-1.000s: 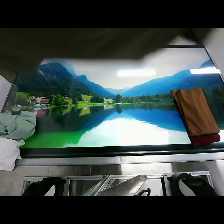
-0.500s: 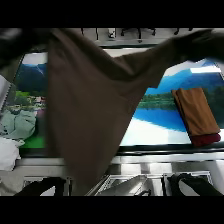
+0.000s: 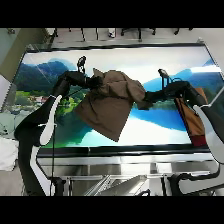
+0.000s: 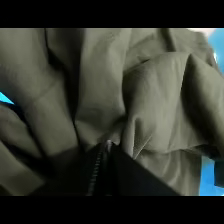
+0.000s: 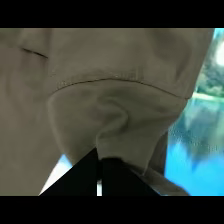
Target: Fold the shirts.
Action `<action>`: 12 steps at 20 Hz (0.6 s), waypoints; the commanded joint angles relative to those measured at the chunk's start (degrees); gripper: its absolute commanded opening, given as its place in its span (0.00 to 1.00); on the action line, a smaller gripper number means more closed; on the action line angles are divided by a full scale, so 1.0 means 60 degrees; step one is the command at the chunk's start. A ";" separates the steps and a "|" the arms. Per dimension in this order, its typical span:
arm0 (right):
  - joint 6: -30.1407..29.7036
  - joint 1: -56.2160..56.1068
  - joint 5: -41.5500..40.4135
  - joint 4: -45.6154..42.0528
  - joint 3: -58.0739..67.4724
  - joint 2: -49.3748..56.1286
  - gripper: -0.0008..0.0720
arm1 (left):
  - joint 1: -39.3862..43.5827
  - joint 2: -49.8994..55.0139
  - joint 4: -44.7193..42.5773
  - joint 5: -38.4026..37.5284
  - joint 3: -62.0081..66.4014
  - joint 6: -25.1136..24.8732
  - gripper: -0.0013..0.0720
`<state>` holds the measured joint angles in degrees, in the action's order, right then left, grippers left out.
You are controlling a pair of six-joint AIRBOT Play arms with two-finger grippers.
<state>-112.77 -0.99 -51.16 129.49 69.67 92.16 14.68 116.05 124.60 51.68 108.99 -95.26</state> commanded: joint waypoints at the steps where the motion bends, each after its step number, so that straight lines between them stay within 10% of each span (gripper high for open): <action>1: -0.0007 0.0069 0.0444 0.0073 0.0011 0.0550 0.05 | -0.0171 0.0637 0.0018 0.1504 0.1570 0.0678 0.95; 7: -0.0007 0.0423 -0.0459 0.0033 0.0590 0.0448 0.06 | -0.1432 -0.2397 -0.0007 0.4007 0.0178 0.1971 0.96; 10: -0.0004 0.0546 -0.1468 0.0033 0.0703 0.0393 0.72 | -0.1260 -0.4036 -0.0025 0.5107 -0.2248 0.2164 0.96; 12: -0.0004 0.1024 -0.2277 0.0033 0.1053 0.0390 0.70 | -0.0659 -0.4969 -0.0018 0.4484 -0.4302 0.2495 0.96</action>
<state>-112.81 2.81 -58.17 129.69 74.15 94.61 8.43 94.17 124.51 77.23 96.62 -83.07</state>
